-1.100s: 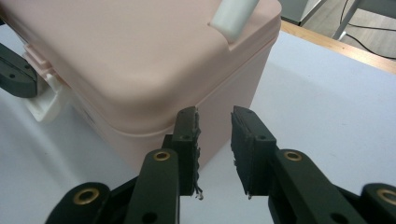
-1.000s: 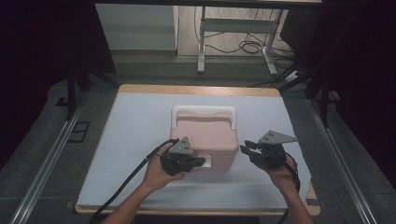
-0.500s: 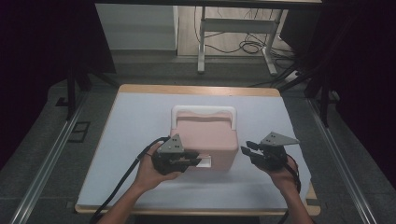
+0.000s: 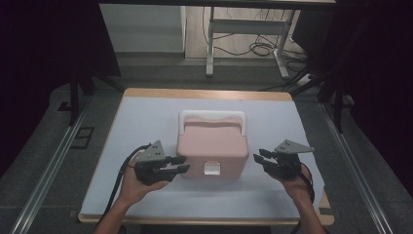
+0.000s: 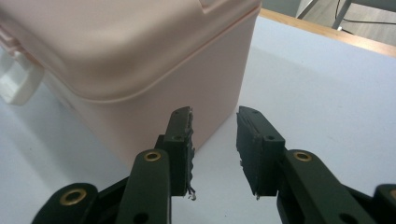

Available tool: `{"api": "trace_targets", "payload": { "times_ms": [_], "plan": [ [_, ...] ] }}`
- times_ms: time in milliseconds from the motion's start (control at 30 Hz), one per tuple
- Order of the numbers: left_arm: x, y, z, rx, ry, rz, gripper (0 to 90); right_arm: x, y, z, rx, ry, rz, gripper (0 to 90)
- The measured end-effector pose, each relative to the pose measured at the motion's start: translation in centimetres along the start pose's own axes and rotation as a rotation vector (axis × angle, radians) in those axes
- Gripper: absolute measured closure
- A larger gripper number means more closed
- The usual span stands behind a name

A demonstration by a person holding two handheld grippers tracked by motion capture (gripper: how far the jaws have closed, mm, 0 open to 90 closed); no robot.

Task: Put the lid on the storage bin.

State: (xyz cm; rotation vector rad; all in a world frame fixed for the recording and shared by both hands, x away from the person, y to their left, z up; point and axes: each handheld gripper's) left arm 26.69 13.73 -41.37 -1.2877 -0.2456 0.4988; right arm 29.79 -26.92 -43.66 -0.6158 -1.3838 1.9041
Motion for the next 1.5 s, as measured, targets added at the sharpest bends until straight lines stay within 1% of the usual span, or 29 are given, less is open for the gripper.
{"api": "trace_targets", "payload": {
  "times_ms": [100, 200, 233, 267, 300, 333, 367, 433, 533, 567, 633, 733, 1033, 1233, 1500],
  "plan": [
    [0.5, 1.0, 0.7, 0.003, -0.028, 0.022, 66.6, -0.2, 0.4, -0.2, 0.003, 0.003, -0.007, 65.2],
    [1.0, 1.8, 1.2, 0.003, -0.046, 0.045, 66.7, -0.5, 0.8, -0.4, 0.004, -0.008, -0.023, 64.8],
    [1.0, 1.8, 1.2, 0.003, -0.046, 0.045, 66.6, -0.6, 0.9, -0.5, 0.006, -0.008, -0.025, 64.6],
    [1.3, 2.2, 1.4, 0.003, -0.054, 0.055, 66.6, -0.6, 0.9, -0.5, 0.006, -0.008, -0.025, 64.6],
    [1.8, 2.8, 1.7, 0.003, -0.067, 0.072, 66.5, -0.8, 1.4, -0.7, 0.01, -0.003, -0.032, 64.3],
    [1.8, 2.8, 1.7, 0.003, -0.067, 0.072, 66.5, -0.8, 1.4, -0.7, 0.01, -0.003, -0.032, 64.3],
    [2.2, 3.2, 1.8, 0.002, -0.079, 0.086, 66.5, -1.0, 1.7, -0.7, 0.013, -0.001, -0.041, 64.2],
    [2.4, 3.4, 1.8, 0.002, -0.085, 0.093, 66.5, -1.1, 1.9, -0.8, 0.016, 0.0, -0.042, 64.0],
    [2.9, 3.9, 1.9, -0.005, -0.113, 0.105, 66.7, -1.4, 2.5, -0.9, 0.021, 0.007, -0.053, 63.5],
    [3.2, 4.1, 1.9, -0.005, -0.129, 0.106, 66.7, -1.5, 2.6, -0.9, 0.022, 0.008, -0.055, 63.3],
    [3.6, 4.4, 1.9, -0.006, -0.137, 0.116, 66.8, -1.7, 3.0, -0.9, 0.022, 0.009, -0.061, 63.0],
    [3.9, 4.7, 1.9, -0.004, -0.154, 0.117, 66.8, -2.1, 3.7, -1.0, 0.033, 0.016, -0.073, 63.0],
    [5.1, 6.3, 1.5, 0.006, -0.186, 0.156, 66.7, -3.2, 4.9, -1.0, 0.062, 0.039, -0.097, 62.3],
    [5.3, 6.4, 1.4, 0.007, -0.205, 0.154, 66.2, -3.3, 5.0, -1.1, 0.063, 0.037, -0.099, 61.8],
    [5.4, 6.5, 1.2, 0.009, -0.203, 0.159, 64.6, -3.1, 5.0, -1.1, 0.062, 0.039, -0.089, 59.8]
  ]
}}
Point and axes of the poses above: each handheld gripper's, and its own axes: z roughly backward along the jaws, y roughly out of its underside, x roughly to its left, and after that the axes turned 14 degrees about -x, right-handed
